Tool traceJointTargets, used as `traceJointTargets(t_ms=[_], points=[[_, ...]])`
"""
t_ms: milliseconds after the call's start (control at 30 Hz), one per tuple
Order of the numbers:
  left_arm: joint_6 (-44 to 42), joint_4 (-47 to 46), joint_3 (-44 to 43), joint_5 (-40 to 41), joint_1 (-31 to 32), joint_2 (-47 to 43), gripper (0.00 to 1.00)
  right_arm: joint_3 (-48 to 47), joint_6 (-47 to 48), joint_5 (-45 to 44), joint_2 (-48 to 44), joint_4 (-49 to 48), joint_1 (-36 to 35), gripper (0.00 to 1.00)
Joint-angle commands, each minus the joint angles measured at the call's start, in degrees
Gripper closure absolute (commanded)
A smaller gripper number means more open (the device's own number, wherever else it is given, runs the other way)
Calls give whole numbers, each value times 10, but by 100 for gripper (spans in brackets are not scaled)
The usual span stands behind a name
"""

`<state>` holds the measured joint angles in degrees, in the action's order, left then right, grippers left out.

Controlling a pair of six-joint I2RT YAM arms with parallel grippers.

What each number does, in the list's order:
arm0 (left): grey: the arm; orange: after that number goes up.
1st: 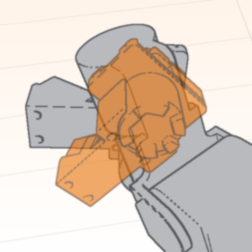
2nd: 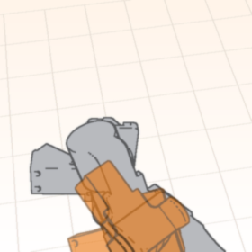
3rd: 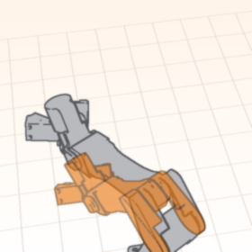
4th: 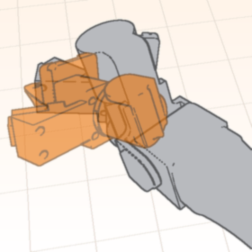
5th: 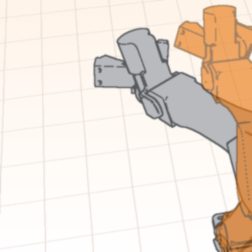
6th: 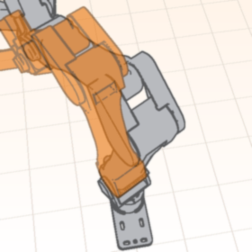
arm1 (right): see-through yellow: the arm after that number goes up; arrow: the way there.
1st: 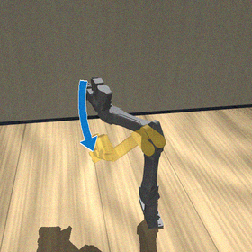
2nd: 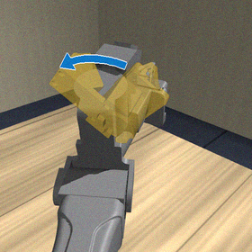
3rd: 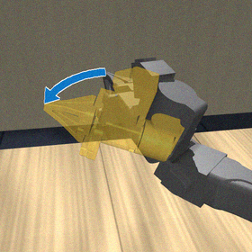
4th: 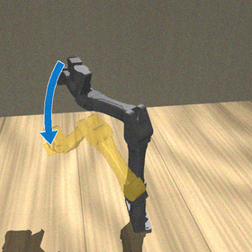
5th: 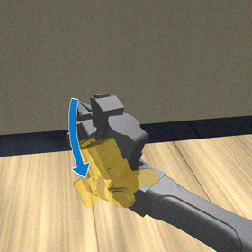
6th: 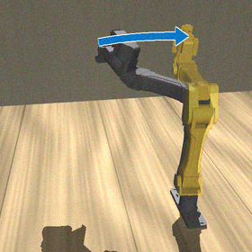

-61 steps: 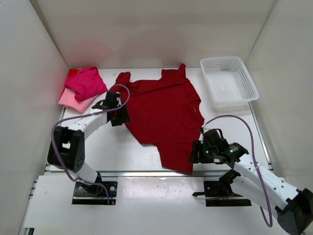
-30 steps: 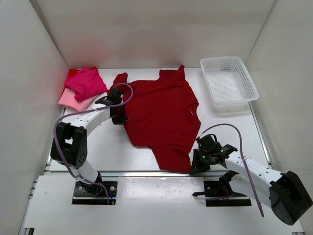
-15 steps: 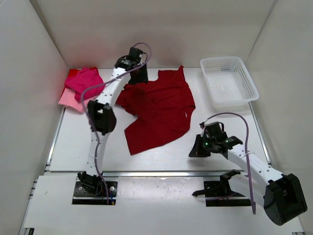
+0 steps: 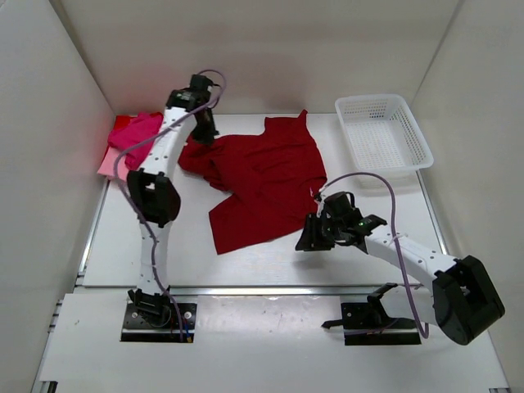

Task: Fold and stack the t-shirts
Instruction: Flatten out the crumpled T-shirt at the center of the board.

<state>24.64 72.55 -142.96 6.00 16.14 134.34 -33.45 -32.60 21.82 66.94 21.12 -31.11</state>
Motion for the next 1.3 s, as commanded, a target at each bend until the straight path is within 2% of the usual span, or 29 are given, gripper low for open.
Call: traceJointTargets(t_ms=[0,67,133,200,267,333,400,467,533,633,767,967,1033,1067,1100,1133,1167,1267], points=[[-1,-27,123,15,-20,-86,100,-21,18,3,2,-55,2,69],[-7,-59,228,31,-27,-147,100,-14,17,22,5,-70,10,75],[-5,-108,331,5,-67,-215,97,-21,8,23,22,-102,2,78],[5,-203,482,-26,-116,-348,76,-50,5,3,63,-115,-35,79],[2,-209,540,-42,-128,-403,69,-76,5,-20,97,-142,-67,78],[-3,-223,588,-45,-104,-431,63,-104,0,-35,146,-165,-97,73],[-13,-246,647,-50,-48,-451,58,-131,-5,-57,177,-187,-120,67],[-19,-256,678,-42,-23,-453,58,-153,-11,-81,210,-205,-147,61],[-21,-270,727,-74,-41,-464,58,-176,-35,-92,254,-223,-181,55],[-21,-296,775,-122,-79,-486,58,-187,-68,-140,294,-256,-216,54],[-47,-289,801,-110,-68,-493,58,-208,-106,-187,347,-267,-237,53],[-37,-312,814,-135,-59,-485,58,-263,-130,-268,412,-222,-249,50],[-34,-322,821,-122,-59,-485,58,-278,-145,-271,430,-212,-241,55],[-34,-325,823,-115,-62,-486,58,-272,-151,-274,435,-213,-238,62],[-31,-330,827,-103,-64,-482,57,-267,-158,-274,440,-212,-231,79],[-31,-332,824,-93,-63,-480,56,-267,-164,-276,442,-213,-228,86],[-28,-331,819,-91,-62,-475,55,-262,-164,-283,444,-197,-222,99],[-21,-349,811,-78,-47,-472,50,-238,-163,-275,426,-195,-207,100]])
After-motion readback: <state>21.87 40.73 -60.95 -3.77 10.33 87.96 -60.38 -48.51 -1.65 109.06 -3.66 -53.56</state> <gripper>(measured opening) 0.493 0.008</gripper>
